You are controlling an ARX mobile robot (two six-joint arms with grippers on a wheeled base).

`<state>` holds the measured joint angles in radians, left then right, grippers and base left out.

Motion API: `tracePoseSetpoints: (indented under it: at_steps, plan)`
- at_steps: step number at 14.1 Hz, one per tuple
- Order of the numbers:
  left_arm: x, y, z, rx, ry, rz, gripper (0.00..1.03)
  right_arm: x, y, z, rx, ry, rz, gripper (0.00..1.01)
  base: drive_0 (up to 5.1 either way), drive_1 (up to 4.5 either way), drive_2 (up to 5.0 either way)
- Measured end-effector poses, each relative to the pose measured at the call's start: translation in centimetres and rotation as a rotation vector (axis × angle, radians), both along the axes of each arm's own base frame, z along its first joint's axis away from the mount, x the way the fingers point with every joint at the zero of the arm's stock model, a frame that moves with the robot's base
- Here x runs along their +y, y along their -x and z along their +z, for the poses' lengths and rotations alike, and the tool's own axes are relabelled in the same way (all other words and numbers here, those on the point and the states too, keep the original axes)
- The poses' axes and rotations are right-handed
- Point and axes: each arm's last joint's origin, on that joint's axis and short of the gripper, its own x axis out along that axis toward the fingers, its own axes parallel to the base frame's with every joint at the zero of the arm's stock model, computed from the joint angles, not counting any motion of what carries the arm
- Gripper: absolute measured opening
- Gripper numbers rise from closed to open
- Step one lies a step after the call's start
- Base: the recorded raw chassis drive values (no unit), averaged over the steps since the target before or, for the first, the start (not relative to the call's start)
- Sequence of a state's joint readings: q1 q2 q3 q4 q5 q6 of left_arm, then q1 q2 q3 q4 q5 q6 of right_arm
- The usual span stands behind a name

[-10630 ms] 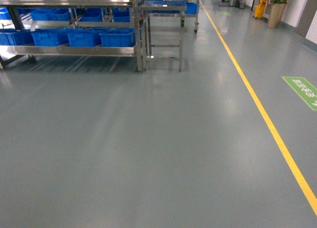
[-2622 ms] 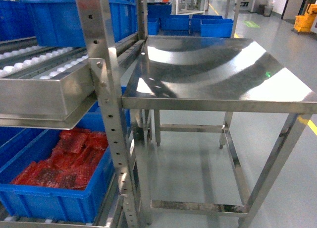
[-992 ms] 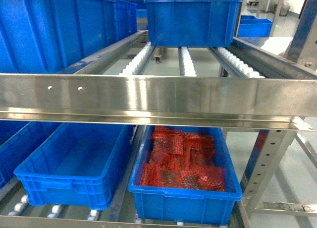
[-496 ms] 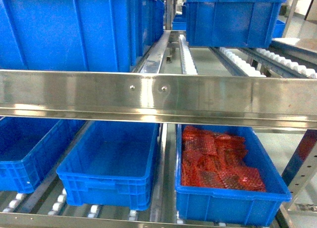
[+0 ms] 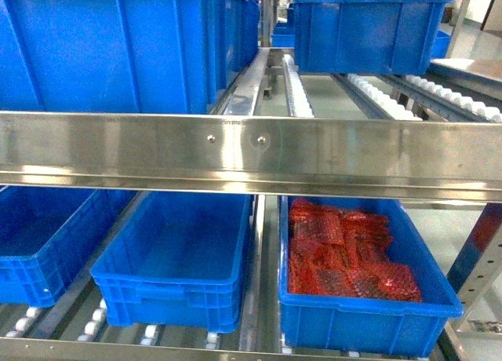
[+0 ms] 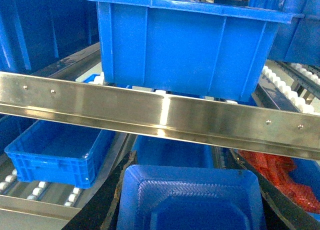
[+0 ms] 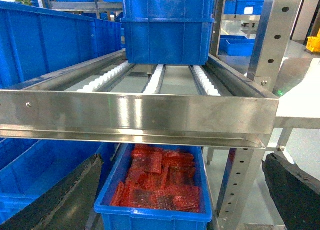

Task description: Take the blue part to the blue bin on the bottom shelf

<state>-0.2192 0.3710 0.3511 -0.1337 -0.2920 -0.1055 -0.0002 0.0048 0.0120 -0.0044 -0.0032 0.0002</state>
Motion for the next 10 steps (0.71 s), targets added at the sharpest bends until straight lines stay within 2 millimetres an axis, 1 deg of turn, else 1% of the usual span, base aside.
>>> tracePoseSetpoints:
  at_steps: [10]
  plan:
    - [0.00,0.00,0.01,-0.001,0.000,0.000,0.44,-0.01,0.00,0.00,0.000,0.000,-0.002,0.98,0.0,0.00,0.0]
